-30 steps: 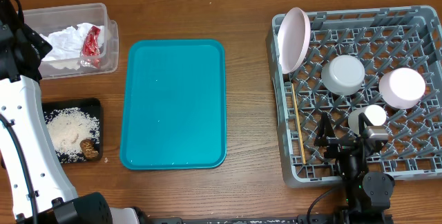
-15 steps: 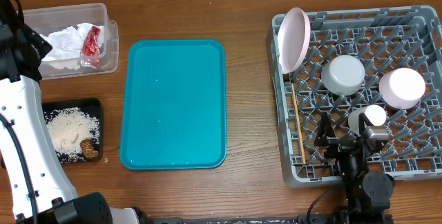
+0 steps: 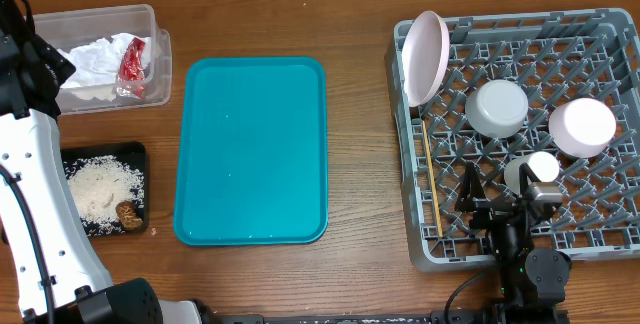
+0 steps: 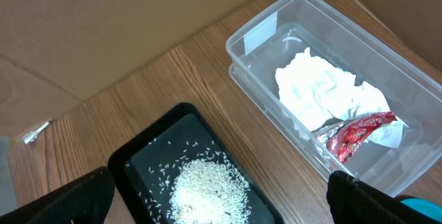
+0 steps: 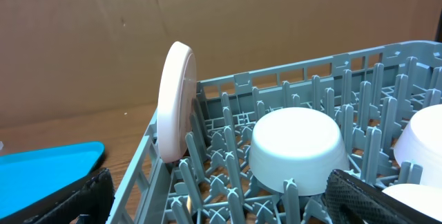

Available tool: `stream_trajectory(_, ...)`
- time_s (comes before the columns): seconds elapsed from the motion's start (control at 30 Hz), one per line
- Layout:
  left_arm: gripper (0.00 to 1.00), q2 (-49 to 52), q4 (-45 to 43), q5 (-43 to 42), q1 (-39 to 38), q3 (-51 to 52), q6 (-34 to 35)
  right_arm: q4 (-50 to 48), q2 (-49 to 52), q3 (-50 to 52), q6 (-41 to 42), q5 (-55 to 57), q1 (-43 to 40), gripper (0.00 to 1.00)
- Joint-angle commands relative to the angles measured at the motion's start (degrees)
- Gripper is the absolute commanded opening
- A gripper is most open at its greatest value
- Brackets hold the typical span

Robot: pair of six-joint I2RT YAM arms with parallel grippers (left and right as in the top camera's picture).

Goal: Sort waste into correct bins and load items into the dishwasher

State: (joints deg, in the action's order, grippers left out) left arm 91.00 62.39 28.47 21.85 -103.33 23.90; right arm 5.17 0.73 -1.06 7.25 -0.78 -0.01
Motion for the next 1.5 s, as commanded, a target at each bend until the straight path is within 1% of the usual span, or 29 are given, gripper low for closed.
stream_trajectory(0.0,1.00,0.6,0.0,-0.2,-0.1,0.0,0.5,-0.3,-0.6,0.6,0.1,0.7,-0.4,1.00)
stream_trajectory(0.13,1.00,-2.2,0.0,-0.2,-0.2,0.0,0.5,-0.3,-0.6,0.6,0.0,0.7,-0.4,1.00)
stream_trajectory(0.3,1.00,-9.1,0.0,-0.2,-0.5,0.0,0.5,-0.3,-0.6,0.6,0.1,0.7,-0.4,1.00)
stream_trajectory(0.53,1.00,-19.1,0.0,-0.2,-5.1,0.0,0.5,-0.3,-0.6,0.6,0.1,0.7,-0.4,1.00)
stream_trajectory(0.67,1.00,-23.1,0.0,-0.2,-7.4,0.0,0.5,-0.3,-0.6,0.6,0.1,0.7,-0.4,1.00)
stream_trajectory(0.97,1.00,-30.3,0.0,-0.2,-8.0,1.9,0.5,-0.3,-0.6,0.6,0.1,0.7,-0.4,1.00)
stream_trajectory(1.1,1.00,-34.0,0.0,0.5,-8.1,7.2,0.4,-0.3,-0.6,0.6,0.1,0.7,-0.4,1.00)
stream_trajectory(1.3,1.00,-42.3,0.8,0.9,-8.1,21.7,0.5,-0.3,-0.6,0.6,0.1,0.7,-0.4,1.00)
stream_trajectory(1.37,1.00,-45.2,-0.1,-1.9,-8.8,27.2,1.5,-0.3,-0.6,0.6,0.1,0.7,-0.4,1.00)
stream_trajectory(1.47,1.00,-49.9,-6.0,-8.7,-11.7,36.8,1.4,-0.3,-0.6,0.6,0.0,0.7,-0.4,1.00)
